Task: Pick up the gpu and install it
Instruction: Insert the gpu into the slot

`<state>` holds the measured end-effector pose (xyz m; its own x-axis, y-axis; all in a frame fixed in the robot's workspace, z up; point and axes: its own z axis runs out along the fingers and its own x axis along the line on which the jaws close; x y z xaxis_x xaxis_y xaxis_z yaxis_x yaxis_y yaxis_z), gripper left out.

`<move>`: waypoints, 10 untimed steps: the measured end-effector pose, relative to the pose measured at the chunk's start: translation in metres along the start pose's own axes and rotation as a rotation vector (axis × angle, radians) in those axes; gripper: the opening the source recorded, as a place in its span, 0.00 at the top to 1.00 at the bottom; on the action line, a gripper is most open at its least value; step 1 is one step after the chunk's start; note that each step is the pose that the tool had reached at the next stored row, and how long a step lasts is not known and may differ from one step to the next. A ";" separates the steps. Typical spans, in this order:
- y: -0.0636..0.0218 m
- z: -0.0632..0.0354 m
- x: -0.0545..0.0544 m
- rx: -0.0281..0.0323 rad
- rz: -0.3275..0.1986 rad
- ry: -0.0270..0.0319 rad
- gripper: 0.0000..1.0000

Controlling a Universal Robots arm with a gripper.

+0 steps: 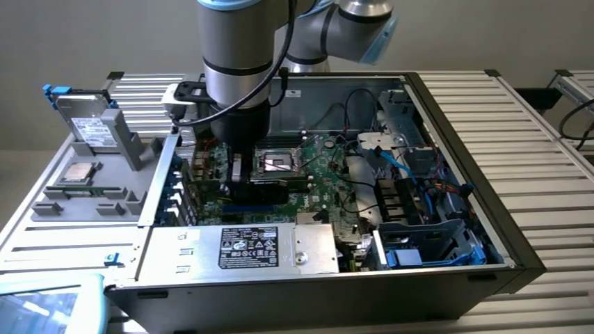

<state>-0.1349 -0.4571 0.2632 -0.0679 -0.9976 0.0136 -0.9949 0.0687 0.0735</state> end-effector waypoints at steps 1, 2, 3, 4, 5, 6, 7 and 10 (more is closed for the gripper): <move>0.0000 0.0000 0.000 0.0000 0.000 0.0000 0.72; 0.0000 0.0000 0.000 0.0000 0.000 0.0000 0.72; 0.0000 0.0000 0.000 0.0000 0.000 0.0000 0.72; 0.0000 0.0000 0.000 0.0000 0.000 0.0000 0.72; -0.0006 0.0000 0.000 -0.0002 0.000 0.0000 0.72; -0.0010 0.0000 0.000 -0.0002 0.000 0.0000 0.72; -0.0011 -0.0001 -0.001 -0.0001 -0.001 0.0001 0.72; -0.0012 -0.0001 -0.001 0.0000 -0.001 0.0002 0.72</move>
<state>-0.1336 -0.4562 0.2632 -0.0669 -0.9977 0.0137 -0.9950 0.0678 0.0736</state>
